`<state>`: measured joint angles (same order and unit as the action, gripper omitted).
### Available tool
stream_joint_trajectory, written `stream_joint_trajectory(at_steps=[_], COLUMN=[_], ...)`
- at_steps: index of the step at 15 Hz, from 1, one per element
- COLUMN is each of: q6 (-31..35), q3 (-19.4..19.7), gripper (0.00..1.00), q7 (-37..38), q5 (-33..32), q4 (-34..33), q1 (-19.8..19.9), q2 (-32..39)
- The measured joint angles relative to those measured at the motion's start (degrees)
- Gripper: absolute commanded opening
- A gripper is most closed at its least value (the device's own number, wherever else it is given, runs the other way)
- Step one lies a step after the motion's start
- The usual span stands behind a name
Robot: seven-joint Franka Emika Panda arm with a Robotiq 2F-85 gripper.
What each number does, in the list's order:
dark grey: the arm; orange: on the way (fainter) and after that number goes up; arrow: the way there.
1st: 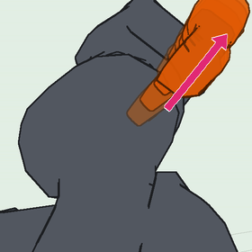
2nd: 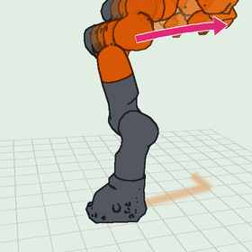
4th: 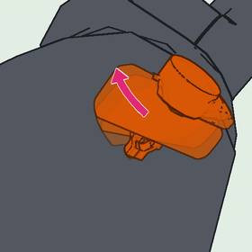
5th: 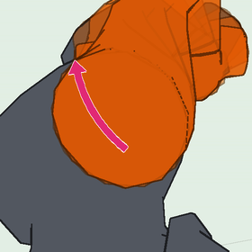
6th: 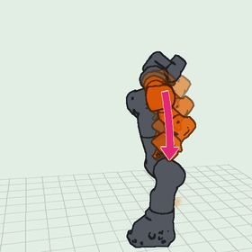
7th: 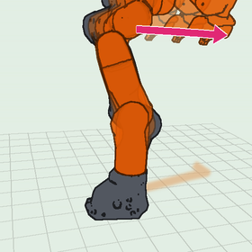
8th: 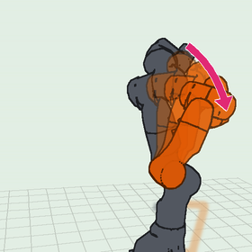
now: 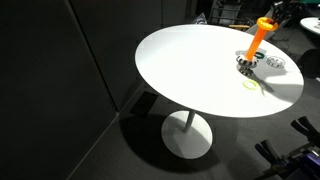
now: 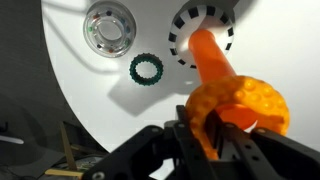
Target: Put the orange ring around the rod
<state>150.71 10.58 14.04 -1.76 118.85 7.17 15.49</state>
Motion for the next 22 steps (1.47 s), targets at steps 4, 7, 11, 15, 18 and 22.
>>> stream_joint_trajectory(at_steps=[4,7,11,15,18,22], q6=[0.0,0.0,0.0,0.0,0.0,0.0], q3=[0.0,0.0,0.0,0.0,0.0,0.0], gripper=[0.09,0.47,0.72,0.99,1.0,1.0], q7=[0.0,0.0,0.0,0.0,0.0,0.0], q5=[0.4,0.4,0.4,0.4,0.4,0.4], q4=[-0.3,-0.3,-0.3,-0.3,-0.3,-0.3], q1=[0.0,0.0,0.0,0.0,0.0,0.0], q2=[0.4,0.4,0.5,0.5,0.5,0.5])
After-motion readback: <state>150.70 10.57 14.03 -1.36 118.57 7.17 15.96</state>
